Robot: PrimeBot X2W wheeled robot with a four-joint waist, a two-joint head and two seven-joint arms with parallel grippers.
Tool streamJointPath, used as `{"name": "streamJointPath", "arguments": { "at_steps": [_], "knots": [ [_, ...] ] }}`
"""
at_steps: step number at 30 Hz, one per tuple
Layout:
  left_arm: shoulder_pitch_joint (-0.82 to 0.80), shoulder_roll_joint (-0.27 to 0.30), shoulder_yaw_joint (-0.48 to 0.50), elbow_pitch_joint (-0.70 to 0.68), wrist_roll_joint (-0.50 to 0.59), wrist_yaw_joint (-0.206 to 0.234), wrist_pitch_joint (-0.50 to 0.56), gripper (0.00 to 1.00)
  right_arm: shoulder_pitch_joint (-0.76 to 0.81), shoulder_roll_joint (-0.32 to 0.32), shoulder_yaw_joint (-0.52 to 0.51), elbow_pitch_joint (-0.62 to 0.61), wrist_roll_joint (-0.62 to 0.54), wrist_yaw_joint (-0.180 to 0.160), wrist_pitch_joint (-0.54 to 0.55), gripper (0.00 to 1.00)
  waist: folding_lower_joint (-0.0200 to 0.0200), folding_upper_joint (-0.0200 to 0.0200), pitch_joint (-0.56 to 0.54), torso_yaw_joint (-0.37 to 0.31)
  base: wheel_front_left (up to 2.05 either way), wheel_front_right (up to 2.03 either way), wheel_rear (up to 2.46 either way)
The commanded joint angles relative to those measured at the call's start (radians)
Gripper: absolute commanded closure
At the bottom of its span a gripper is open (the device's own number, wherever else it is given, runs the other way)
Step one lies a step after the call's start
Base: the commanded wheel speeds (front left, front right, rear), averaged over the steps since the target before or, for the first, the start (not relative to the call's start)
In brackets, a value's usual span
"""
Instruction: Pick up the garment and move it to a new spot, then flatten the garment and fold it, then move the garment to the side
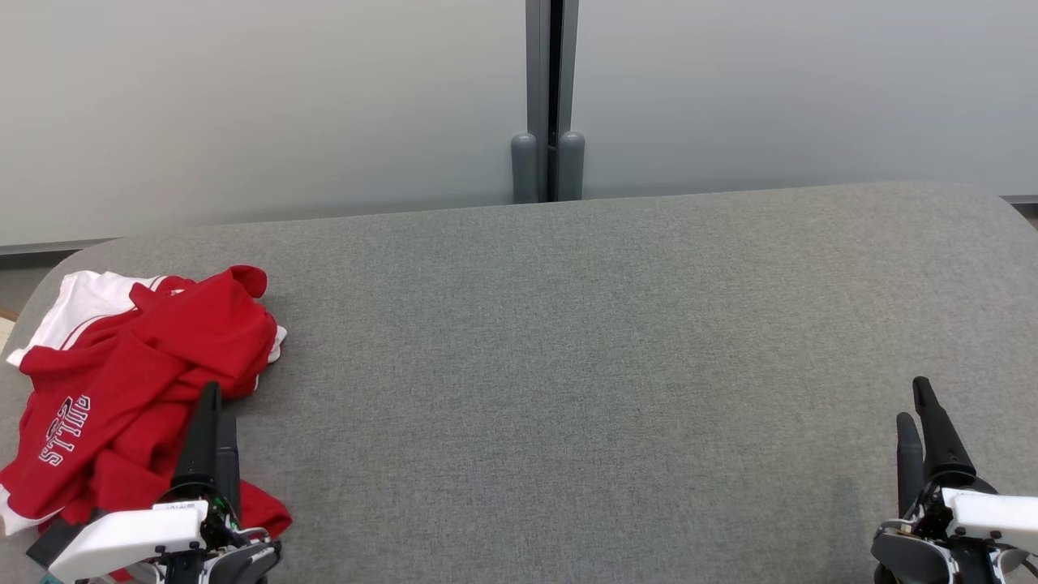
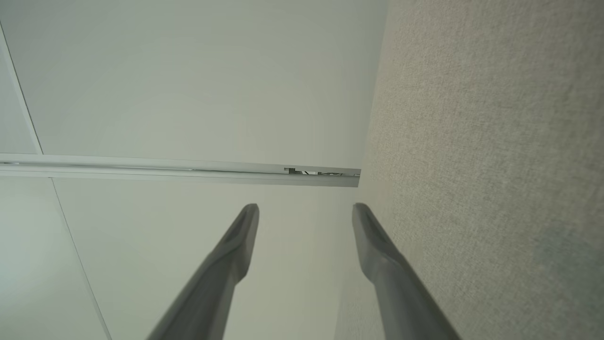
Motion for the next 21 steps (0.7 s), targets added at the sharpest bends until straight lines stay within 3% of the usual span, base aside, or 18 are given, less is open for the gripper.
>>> {"name": "streamJointPath", "arguments": {
  "at_steps": [1, 8, 15, 21],
  "knots": [
    [-0.016, 0.008, 0.003, -0.024, 0.010, -0.002, -0.008, 0.00, -0.021, -0.008, -0.002, -0.022, -0.025, 0.000, -0.011, 0.00, 0.0000, 0.0000, 0.000, 0.000, 0.00, 0.00, 0.00],
    [-0.023, 0.009, 0.051, -0.036, 0.057, -0.003, -0.038, 0.00, -0.031, -0.009, 0.003, -0.071, -0.173, 0.000, -0.042, 0.00, 0.0000, 0.0000, -0.001, -0.001, 0.00, 0.00, 0.00],
    [-0.027, 0.010, 0.045, -0.073, 0.121, -0.003, -0.067, 0.00, -0.037, -0.011, 0.031, -0.137, -0.393, 0.000, -0.070, 0.00, 0.0000, 0.0000, -0.002, 0.000, 0.00, 0.00, 0.00],
    [-0.017, 0.011, 0.038, -0.114, 0.255, -0.003, -0.090, 0.00, -0.043, -0.021, 0.062, -0.184, -0.597, 0.000, -0.093, 0.00, 0.0000, 0.0000, -0.002, 0.001, 0.00, 0.00, 0.00]
  ]
}}
